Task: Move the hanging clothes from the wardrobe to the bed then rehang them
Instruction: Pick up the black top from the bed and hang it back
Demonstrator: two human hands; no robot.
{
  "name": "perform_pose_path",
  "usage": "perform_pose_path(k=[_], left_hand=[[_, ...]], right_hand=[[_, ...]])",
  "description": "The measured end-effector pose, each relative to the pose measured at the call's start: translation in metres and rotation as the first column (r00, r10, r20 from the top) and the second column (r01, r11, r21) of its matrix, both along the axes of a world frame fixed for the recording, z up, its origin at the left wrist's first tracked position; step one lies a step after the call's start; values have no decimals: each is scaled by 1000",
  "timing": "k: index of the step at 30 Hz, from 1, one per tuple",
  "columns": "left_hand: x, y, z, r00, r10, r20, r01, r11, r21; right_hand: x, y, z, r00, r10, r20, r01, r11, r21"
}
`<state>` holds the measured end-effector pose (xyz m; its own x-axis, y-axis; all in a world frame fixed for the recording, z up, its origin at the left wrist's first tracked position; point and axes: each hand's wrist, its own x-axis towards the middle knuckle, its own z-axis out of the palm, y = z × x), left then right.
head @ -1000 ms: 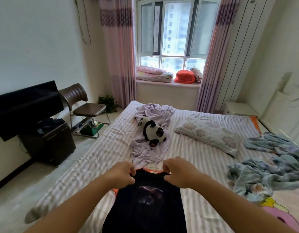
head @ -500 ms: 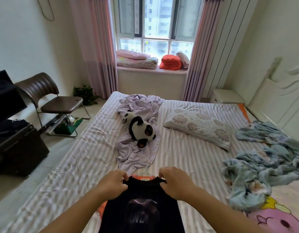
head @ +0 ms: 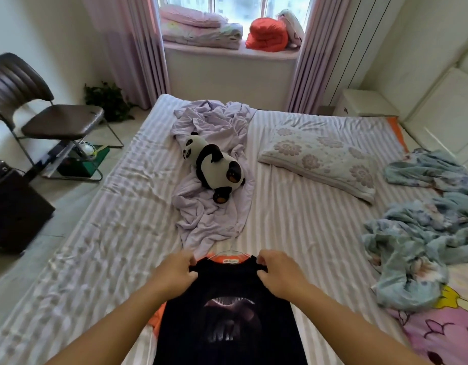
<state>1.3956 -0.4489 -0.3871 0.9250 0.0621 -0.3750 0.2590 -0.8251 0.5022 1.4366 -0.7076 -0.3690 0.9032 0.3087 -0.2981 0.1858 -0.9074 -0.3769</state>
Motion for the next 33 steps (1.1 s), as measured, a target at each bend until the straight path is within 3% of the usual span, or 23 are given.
perform_pose_path(k=[10,18,25,33], left_hand=[[84,8,-142,981,155,-113,-157,988,-10],[129,8,-235,969,84,-231,-78,996,36],[123,13,-284,921,17,-389,-4,999,35],[120,7,-306,974,117,-194,-80,979,188]], right_hand=[[89,-9,-138,983,-119,-140,115,993,-39],[146,-4,-229,947,-49,-317,-19,978,-206],[147,-4,-284,924,-35,-380,-56,972,-228],[147,-8,-302,943,-137,-303,79,977,-197]])
